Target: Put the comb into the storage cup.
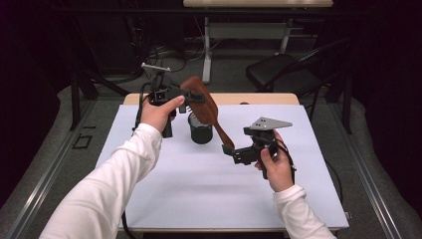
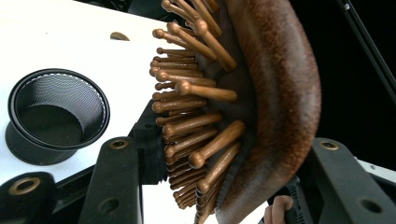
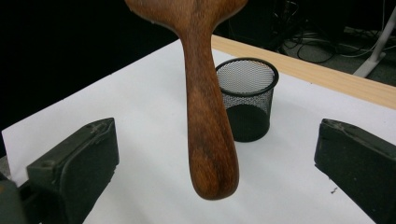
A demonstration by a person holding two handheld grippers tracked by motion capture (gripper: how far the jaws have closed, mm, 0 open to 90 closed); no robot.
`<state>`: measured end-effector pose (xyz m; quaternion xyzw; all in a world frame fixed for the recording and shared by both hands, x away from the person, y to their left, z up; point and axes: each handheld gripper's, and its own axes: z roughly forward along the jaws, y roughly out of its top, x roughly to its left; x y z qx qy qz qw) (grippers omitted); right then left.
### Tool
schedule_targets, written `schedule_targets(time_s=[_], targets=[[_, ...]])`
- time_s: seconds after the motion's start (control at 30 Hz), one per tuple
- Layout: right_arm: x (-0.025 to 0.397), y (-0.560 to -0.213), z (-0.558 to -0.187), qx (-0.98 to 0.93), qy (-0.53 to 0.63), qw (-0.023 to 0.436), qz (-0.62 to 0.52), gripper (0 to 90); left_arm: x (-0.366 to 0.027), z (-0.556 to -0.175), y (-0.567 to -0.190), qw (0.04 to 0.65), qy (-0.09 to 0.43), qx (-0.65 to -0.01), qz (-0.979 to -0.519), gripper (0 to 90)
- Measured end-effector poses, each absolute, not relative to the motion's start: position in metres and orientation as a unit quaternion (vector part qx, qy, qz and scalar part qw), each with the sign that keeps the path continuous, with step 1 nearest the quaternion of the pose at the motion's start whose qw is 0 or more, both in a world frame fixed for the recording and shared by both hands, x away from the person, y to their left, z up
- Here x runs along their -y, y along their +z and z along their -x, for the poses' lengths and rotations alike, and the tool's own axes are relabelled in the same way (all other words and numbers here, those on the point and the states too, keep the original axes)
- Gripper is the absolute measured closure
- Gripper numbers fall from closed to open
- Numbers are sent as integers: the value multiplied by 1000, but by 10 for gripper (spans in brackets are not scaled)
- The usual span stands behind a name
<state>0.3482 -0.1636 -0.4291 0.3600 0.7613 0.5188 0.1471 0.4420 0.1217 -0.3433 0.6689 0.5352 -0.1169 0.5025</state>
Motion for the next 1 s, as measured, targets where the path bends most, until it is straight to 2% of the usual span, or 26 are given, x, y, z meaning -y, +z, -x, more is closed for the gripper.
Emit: schedule_targets(time_s=[0.37, 1.0], targets=[[164, -429, -346, -760, 520, 147, -360, 0, -120, -442, -343, 498, -114, -535, -673, 499], [165, -430, -346, -758, 522, 148, -362, 0, -116, -439, -337, 478, -76, -522, -702, 501]])
